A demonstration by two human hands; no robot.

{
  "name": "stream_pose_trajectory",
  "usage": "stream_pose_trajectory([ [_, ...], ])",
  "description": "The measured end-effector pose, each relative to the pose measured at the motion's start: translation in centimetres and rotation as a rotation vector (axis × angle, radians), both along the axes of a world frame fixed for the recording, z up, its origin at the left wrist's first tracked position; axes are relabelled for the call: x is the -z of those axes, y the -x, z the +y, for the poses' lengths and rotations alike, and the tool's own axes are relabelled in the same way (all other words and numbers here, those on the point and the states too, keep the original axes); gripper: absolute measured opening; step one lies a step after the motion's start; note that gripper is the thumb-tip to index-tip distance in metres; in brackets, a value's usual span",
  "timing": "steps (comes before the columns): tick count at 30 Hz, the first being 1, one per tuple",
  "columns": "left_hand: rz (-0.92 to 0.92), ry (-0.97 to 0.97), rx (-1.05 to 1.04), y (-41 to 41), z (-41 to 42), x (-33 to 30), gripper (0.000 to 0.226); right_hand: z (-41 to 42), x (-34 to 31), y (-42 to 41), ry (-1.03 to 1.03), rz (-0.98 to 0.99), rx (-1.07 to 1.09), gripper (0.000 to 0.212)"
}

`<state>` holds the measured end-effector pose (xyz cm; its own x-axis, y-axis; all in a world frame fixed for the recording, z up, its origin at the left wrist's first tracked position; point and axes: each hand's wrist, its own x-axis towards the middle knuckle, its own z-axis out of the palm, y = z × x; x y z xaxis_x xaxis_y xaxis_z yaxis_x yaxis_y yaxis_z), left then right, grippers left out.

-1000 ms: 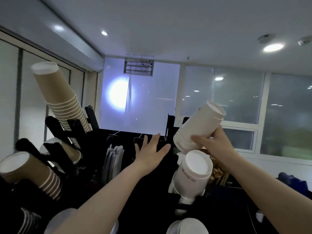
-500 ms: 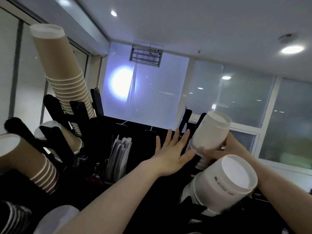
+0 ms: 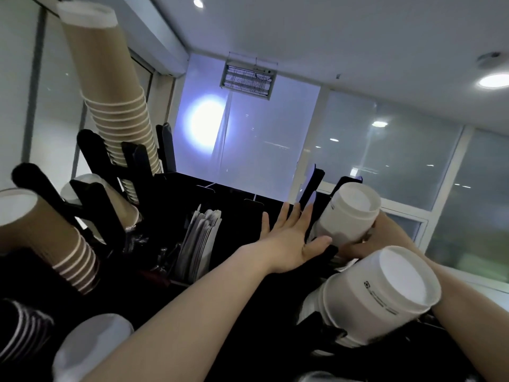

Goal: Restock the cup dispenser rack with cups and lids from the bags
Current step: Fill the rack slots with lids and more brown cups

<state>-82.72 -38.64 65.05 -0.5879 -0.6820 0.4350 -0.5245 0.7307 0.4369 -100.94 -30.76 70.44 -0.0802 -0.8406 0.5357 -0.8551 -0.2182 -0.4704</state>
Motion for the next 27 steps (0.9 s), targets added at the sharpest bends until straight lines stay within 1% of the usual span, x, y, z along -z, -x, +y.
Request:
stream_pose_trajectory([
  [1, 0.002, -0.004, 0.001, -0.1, 0.1, -0.1, 0.081, 0.1, 0.0, -0.1, -0.008, -0.019, -0.005, 0.08],
  [3, 0.001, -0.003, 0.006, -0.2, 0.2, -0.4, 0.082, 0.3, -0.2, -0.4, -0.086, -0.043, -0.034, 0.076],
  [5, -0.002, -0.004, 0.012, -0.3, 0.3, -0.6, 0.084, 0.3, -0.6, -0.3, -0.202, -0.018, -0.052, 0.06],
  [7, -0.012, -0.004, 0.011, -0.4, 0.3, -0.6, 0.083, 0.6, -1.3, -0.5, -0.373, -0.058, -0.055, 0.039],
  [8, -0.016, -0.005, 0.01, -0.4, 0.3, -0.6, 0.083, 0.8, -1.5, -0.5, -0.448, -0.114, -0.074, 0.035],
  [9, -0.018, -0.007, 0.011, -0.4, 0.3, -0.5, 0.082, 1.1, -1.5, -0.4, -0.475, -0.168, -0.102, 0.038],
  [11, -0.013, -0.013, 0.015, -0.3, 0.1, -0.4, 0.08, 1.8, -1.3, 0.3, -0.424, -0.295, -0.156, 0.052],
  [12, -0.008, -0.015, 0.02, -0.3, 0.0, -0.4, 0.078, 2.2, -1.1, 0.6, -0.389, -0.373, -0.18, 0.054],
  [14, 0.001, -0.014, 0.03, -0.3, 0.0, -0.3, 0.075, 2.7, -0.8, 0.8, -0.298, -0.469, -0.203, 0.045],
  [15, 0.002, -0.012, 0.034, -0.3, -0.1, -0.3, 0.075, 2.7, -0.8, 0.8, -0.242, -0.464, -0.175, 0.042],
  [16, 0.002, -0.009, 0.038, -0.3, -0.1, -0.3, 0.075, 2.6, -0.7, 0.7, -0.195, -0.41, -0.115, 0.04],
  [18, 0.003, -0.003, 0.043, -0.3, -0.2, -0.3, 0.073, 2.0, -0.6, 0.3, -0.167, -0.188, 0.005, 0.029],
  [19, 0.002, -0.002, 0.042, -0.3, -0.2, -0.3, 0.072, 2.0, -0.5, 0.0, -0.171, -0.102, 0.05, 0.029],
  [20, -0.004, -0.003, 0.04, -0.4, -0.1, -0.3, 0.071, 1.9, -0.4, -0.2, -0.175, -0.083, 0.072, 0.032],
  [23, 0.002, -0.002, 0.017, -0.4, 0.6, -0.4, 0.068, 2.2, -0.4, -0.6, -0.168, -0.128, 0.059, 0.031],
  [25, 0.093, 0.019, 0.003, -0.3, 1.8, 0.0, 0.064, 2.5, -0.4, -0.8, -0.18, -0.09, 0.056, 0.033],
  [27, 0.263, 0.058, 0.002, -0.3, 3.6, 0.7, 0.062, 3.1, -0.4, -0.9, -0.129, -0.092, 0.086, 0.04],
])
